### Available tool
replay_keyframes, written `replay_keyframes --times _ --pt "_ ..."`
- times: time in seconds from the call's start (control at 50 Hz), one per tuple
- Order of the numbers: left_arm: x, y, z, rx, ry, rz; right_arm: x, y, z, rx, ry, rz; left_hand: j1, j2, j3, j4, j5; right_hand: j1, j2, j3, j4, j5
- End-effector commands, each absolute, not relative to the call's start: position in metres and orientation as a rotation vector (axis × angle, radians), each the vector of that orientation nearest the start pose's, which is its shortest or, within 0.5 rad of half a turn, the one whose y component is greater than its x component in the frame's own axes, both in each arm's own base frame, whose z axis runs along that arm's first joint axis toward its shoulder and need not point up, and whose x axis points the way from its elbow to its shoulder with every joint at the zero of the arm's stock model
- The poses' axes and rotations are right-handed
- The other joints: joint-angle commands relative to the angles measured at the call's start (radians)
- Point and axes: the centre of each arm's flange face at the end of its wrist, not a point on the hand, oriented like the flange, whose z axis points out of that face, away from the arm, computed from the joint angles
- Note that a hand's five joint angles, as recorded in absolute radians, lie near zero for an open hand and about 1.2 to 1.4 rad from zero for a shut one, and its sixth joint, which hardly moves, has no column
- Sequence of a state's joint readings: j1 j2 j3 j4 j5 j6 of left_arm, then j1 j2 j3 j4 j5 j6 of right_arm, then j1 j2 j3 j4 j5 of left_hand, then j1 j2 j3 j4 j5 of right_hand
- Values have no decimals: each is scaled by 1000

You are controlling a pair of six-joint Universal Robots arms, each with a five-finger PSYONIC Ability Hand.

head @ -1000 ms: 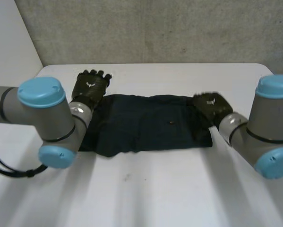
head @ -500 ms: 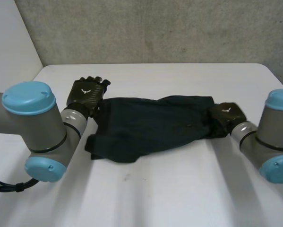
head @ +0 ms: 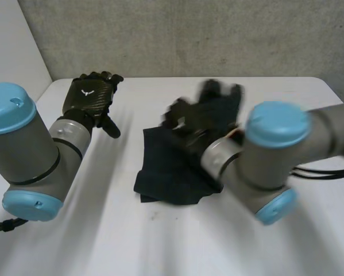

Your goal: Fold the shorts.

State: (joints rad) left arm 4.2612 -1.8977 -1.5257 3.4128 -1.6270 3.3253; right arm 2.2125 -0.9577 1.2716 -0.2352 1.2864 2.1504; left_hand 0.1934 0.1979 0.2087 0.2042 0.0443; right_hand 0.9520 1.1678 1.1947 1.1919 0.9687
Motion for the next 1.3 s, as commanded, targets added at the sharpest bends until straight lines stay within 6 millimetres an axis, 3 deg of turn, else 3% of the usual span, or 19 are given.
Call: replay_keyframes --times 0.02,0.1,0.16,0.18,0.26,0.32,0.38,0.46,0.54,0.66,0.76,0.88,0.98,1.06,1.14,1.16,1.22,1.24,1.3 --pt "-272 -290 244 602 2251 -2343 412 -192 142 -1955 1066 -1845 -19 -23 -34 -30 -44 320 105 78 80 129" --pt "-274 -294 250 596 2229 -2370 412 -199 161 -1879 1116 -1889 -19 -23 -34 -30 -44 -436 -652 -679 -676 -627" --pt "-276 -298 252 596 2217 -2384 403 -216 176 -1733 1279 -1916 -19 -23 -34 -30 -44 -719 -935 -962 -959 -911" --pt "-277 -299 255 593 2209 -2396 394 -230 190 -1578 1397 -1928 -19 -23 -34 -30 -44 -777 -993 -1020 -1017 -969" --pt "-288 -305 250 621 2222 -2399 370 -254 233 -1166 1555 -1905 -19 -23 -34 -30 -44 -777 -993 -1020 -1017 -969" --pt "-299 -304 246 657 2242 -2393 363 -263 241 -992 1597 -1838 -19 -23 -34 -30 -44 -777 -993 -1020 -1017 -969" --pt "-317 -297 241 722 2276 -2391 354 -277 240 -840 1658 -1782 -19 -23 -34 -30 -44 -777 -993 -1020 -1017 -969" --pt "-336 -294 229 800 2342 -2387 346 -292 234 -795 1722 -1765 -18 -23 -33 -29 -43 -777 -993 -1020 -1017 -969" --pt "-348 -295 200 891 2451 -2278 347 -305 207 -789 1872 -1644 -12 -17 -28 -23 -38 -777 -993 -1020 -1017 -969" --pt "-347 -298 164 906 2579 -2042 351 -313 169 -800 2025 -1479 8 4 -7 -2 -17 -777 -993 -1020 -1017 -969" --pt "-332 -296 134 863 2664 -1752 349 -312 139 -831 2133 -1367 5 1 -10 -5 -20 -777 -993 -1020 -1017 -969" --pt "-330 -287 124 882 2698 -1647 347 -308 135 -941 2190 -1393 8 4 -7 -2 -17 -777 -993 -1020 -1017 -969" --pt "-332 -283 150 886 2674 -1728 346 -308 167 -1019 2136 -1522 17 13 2 6 -8 -777 -993 -1020 -1017 -969" --pt "-336 -273 196 882 2609 -1889 344 -305 203 -1012 2069 -1623 11 7 -4 0 -14 -777 -993 -1020 -1017 -969" --pt "-334 -261 245 859 2530 -2060 337 -296 254 -969 1976 -1749 -3 -8 -19 -14 -29 -777 -993 -1020 -1017 -969" --pt "-329 -257 268 826 2486 -2139 330 -291 273 -939 1954 -1810 -12 -17 -27 -23 -37 -777 -993 -1020 -1017 -969" --pt "-319 -250 299 775 2422 -2250 318 -287 298 -854 1944 -1926 -15 -20 -30 -26 -41 -777 -993 -1020 -1017 -969" --pt "-308 -249 320 719 2373 -2311 310 -285 312 -773 1942 -2011 -18 -23 -33 -29 -43 -777 -993 -1020 -1017 -969" --pt "-287 -249 345 629 2304 -2379 296 -281 329 -647 1954 -2125 -18 -23 -33 -29 -43 -777 -993 -1020 -1017 -969"
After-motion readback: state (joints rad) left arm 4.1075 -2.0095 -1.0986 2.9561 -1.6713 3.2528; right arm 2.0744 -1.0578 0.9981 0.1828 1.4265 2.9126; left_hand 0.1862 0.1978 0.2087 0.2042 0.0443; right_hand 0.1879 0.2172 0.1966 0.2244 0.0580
